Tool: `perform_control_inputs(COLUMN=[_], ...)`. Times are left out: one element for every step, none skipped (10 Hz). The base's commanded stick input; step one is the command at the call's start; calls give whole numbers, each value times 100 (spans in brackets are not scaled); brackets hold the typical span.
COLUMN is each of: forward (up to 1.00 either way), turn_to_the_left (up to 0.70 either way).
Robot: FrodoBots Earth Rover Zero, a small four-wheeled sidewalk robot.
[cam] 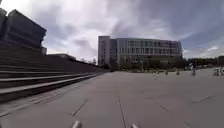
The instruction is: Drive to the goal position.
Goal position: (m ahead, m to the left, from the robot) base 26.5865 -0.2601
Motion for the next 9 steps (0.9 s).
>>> perform_control_inputs(forward=[70,70,70,70,70,70,70,70,70], turn_to_the_left=[-22,-14,0,0,0,0,0,-3,-27])
